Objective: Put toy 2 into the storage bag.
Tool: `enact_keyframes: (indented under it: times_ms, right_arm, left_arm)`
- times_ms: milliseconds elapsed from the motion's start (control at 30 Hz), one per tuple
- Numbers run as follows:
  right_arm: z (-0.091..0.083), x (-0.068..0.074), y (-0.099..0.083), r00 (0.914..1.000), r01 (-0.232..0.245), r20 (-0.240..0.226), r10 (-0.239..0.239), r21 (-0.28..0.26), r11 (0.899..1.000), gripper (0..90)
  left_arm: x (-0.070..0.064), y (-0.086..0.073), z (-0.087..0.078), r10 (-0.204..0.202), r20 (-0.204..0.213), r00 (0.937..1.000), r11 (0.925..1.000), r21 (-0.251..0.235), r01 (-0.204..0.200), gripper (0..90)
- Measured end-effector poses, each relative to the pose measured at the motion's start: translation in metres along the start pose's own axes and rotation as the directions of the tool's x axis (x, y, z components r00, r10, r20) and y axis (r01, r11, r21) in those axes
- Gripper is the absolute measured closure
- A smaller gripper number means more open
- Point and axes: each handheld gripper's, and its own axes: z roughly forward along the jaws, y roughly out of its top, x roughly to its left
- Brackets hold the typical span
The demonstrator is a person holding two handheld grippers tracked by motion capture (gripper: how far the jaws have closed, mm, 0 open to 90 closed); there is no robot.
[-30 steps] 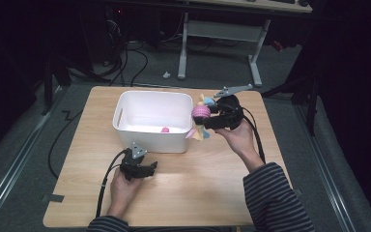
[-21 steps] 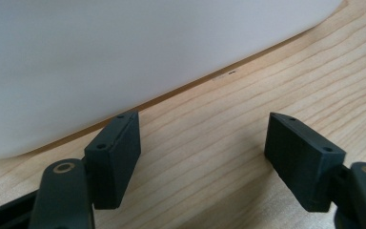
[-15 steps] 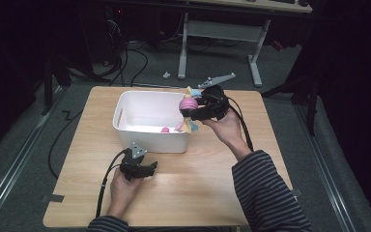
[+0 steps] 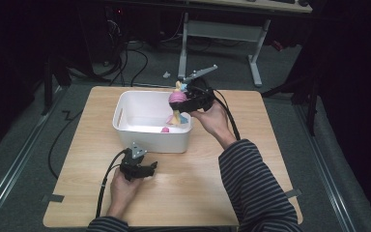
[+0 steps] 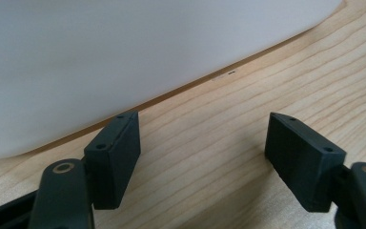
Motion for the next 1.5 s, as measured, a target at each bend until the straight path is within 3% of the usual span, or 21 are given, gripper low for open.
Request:
enact_keyframes:
  times_ms: [367, 567, 967, 1233, 1400, 1433, 1500]
  right_arm:
    - [0.037, 0.008, -0.001, 0.9992, 0.035, 0.015, -0.036, 0.082, 0.996, 33.3]
    - [0.06, 0.015, -0.006, 0.9995, 0.031, -0.012, -0.03, 0.129, 0.991, 33.3]
    - [0.084, 0.028, -0.018, 0.9965, 0.055, -0.074, -0.04, 0.212, 0.976, 33.1]
    - [0.084, 0.03, -0.018, 0.9967, 0.047, -0.075, -0.03, 0.231, 0.972, 30.2]
    - [0.073, 0.027, -0.017, 0.995, 0.005, -0.099, 0.015, 0.199, 0.98, 19.4]
    - [0.07, 0.026, -0.018, 0.9947, -0.016, -0.096, 0.035, 0.195, 0.981, 18.8]
    - [0.058, 0.022, -0.022, 0.9976, -0.015, -0.064, 0.026, 0.162, 0.987, 19.1]
  left_arm:
    - [0.0, 0.0, 0.0, -0.003, 0.001, 1.0, 1.0, -0.002, 0.003, 28.1]
    - [0.0, 0.0, 0.0, 0.0, -0.003, 1.0, 1.0, -0.003, 0.0, 28.1]
    - [0.0, 0.0, 0.0, 0.003, -0.003, 1.0, 1.0, -0.001, -0.003, 28.0]
    - [-0.001, 0.0, 0.0, 0.004, -0.005, 1.0, 1.0, 0.0, -0.004, 28.0]
    - [-0.001, 0.0, 0.0, 0.006, -0.006, 1.0, 1.0, 0.0, -0.006, 27.9]
    - [-0.001, 0.0, 0.0, 0.006, -0.006, 1.0, 1.0, 0.001, -0.006, 27.9]
    - [-0.001, 0.0, 0.0, 0.006, -0.005, 1.0, 1.0, 0.0, -0.006, 27.9]
